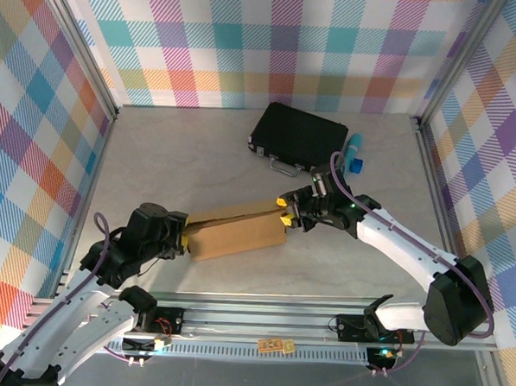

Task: Fold the paper box

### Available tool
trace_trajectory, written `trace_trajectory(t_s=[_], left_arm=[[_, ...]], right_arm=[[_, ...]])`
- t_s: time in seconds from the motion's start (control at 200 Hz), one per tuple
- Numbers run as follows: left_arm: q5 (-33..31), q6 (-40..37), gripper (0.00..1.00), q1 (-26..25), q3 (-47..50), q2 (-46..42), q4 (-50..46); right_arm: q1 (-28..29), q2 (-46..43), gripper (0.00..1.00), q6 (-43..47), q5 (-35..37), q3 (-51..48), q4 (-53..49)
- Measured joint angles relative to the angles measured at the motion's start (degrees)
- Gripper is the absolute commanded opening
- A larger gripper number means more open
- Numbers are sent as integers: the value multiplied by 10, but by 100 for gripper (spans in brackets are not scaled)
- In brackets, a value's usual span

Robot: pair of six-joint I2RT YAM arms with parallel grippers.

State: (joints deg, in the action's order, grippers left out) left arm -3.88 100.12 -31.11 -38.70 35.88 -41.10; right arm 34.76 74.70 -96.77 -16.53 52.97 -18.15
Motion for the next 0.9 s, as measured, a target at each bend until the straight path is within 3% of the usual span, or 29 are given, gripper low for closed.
trace_trajectory(t_s=[0.26,0.45,0.73,0.845,0.9], left_arm=[[13,13,24,0,32,-46,8],[15,19,20,0,51,-65,23],[15,19,15,0,56,-65,33],[15,17,14,0,56,-63,37],[15,14,14,0,57,-62,38]], right_arm=[[0,-15,35,3,0,-16,0],[0,-21,28,13,0,-26,7],[0,-28,27,31,0,-27,-5],[0,-30,42,42,0,-27,-12],[-1,-30,44,58,1,-26,-20]])
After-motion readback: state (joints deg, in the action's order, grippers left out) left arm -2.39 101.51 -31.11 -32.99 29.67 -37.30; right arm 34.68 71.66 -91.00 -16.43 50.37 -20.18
